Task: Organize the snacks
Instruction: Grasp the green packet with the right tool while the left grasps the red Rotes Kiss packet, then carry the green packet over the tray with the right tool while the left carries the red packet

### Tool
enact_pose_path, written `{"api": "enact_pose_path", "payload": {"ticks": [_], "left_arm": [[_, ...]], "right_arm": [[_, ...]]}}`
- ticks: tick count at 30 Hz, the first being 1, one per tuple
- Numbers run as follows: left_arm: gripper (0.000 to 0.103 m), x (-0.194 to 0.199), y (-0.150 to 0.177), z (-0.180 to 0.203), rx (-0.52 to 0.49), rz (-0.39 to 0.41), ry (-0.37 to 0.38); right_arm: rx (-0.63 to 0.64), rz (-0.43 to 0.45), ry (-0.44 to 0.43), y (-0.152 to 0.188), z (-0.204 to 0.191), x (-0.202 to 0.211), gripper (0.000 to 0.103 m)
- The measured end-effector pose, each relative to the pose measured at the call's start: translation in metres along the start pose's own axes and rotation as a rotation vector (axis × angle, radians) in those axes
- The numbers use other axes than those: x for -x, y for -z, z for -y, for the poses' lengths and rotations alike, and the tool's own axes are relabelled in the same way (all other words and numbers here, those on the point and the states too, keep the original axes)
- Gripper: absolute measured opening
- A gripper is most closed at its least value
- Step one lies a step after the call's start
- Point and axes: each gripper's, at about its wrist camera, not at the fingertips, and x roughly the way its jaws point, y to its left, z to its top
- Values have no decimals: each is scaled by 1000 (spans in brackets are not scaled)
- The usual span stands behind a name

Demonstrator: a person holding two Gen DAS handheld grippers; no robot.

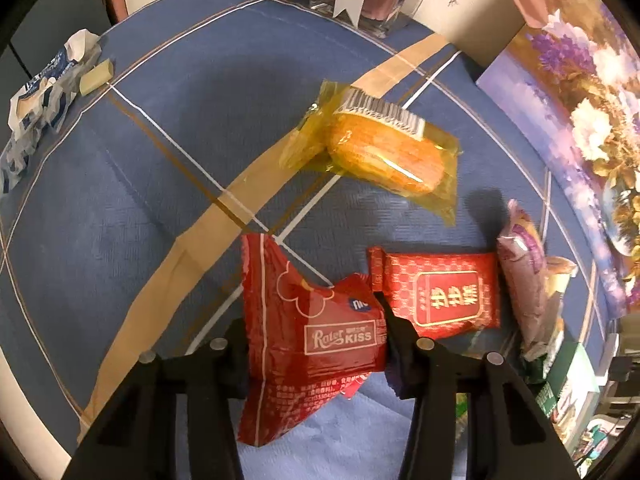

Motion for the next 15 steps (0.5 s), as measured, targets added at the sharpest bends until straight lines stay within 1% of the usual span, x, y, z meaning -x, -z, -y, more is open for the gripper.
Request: {"api": "enact_pose_path", "payload": {"ticks": [4,8,12,15], "left_arm": [[50,15,4,2,-3,17,13],[50,38,4,4,-1,52,39],[50,60,8,8,-21,93,64],[50,78,8,17,-49,118,87]], "right_arm": [[-7,29,-16,-3,3,21,70],[-16,54,-37,-3,9,46,71],[-33,72,-48,-5,15,63,71],[-42,77,-37,-7,19,70,71]]}}
